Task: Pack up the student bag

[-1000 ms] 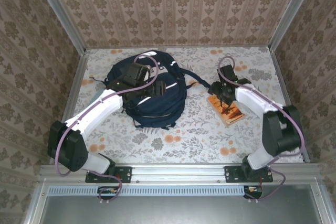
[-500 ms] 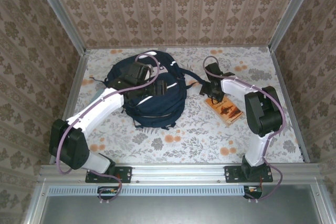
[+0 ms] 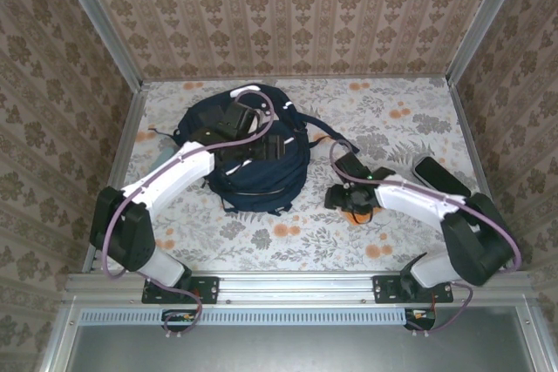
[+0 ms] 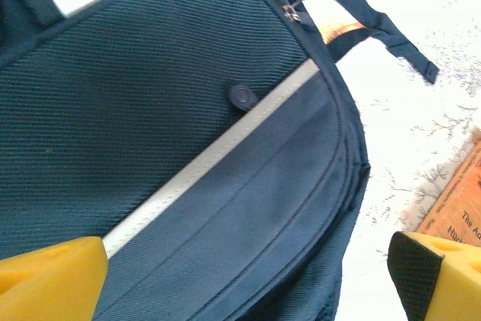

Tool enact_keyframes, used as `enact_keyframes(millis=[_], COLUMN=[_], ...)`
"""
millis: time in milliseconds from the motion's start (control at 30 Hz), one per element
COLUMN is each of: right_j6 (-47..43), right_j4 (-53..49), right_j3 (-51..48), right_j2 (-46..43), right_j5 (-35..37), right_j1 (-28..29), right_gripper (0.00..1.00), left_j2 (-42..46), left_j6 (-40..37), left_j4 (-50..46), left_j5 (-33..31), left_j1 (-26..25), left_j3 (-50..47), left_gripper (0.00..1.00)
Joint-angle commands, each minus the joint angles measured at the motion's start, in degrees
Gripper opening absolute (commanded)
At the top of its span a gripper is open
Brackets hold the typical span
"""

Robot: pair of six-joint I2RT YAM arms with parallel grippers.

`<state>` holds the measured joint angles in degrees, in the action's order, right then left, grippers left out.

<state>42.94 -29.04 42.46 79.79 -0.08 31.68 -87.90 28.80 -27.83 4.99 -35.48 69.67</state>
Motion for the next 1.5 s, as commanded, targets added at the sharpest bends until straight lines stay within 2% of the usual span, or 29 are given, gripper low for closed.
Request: enact_keyframes(millis=[0, 233, 467, 833, 1033, 1367, 1467], right_j6=[3.65, 5.48, 5.14, 3.44, 1.39, 0.05, -0.76], right_j4=[-6.51, -8.78, -10.25, -4.54, 0.32, 1.77, 1.54], right_j3=[-3.17, -4.57, -6.04, -8.59, -9.34, -8.37, -7.77], right_j2=[-6.45, -15.1, -15.48, -9.06, -5.92, -5.25, -5.74], right_j5=[5.06, 7.73, 9.83, 7.89, 2.79, -2.51, -5.45], right_j1=[-1.35, -11.04, -19.23, -22.05, -23.34, -23.91, -23.86], right_gripper=[0.64, 0.64, 0.64, 0.63, 0.63, 0.57, 0.54], left_j2=[-2.41, -9.56, -18.86, -30.82, -35.72, -41.33, -42.11], left_j6=[1.41, 3.27, 6.68, 9.27, 10.45, 10.84, 10.31], left_j4=[0.31, 1.38, 2.82, 2.16, 1.6, -0.62, -0.79], left_j5=[2.83, 6.44, 11.94, 17.09, 20.28, 23.02, 23.78], left_j1=[-2.12, -8.08, -13.06, -17.81, -18.67, -19.72, -20.11], left_j3=[3.29, 8.73, 14.45, 23.16, 26.44, 30.04, 30.83], left_gripper=[0.96, 0.88, 0.75, 0.66, 0.55, 0.44, 0.36])
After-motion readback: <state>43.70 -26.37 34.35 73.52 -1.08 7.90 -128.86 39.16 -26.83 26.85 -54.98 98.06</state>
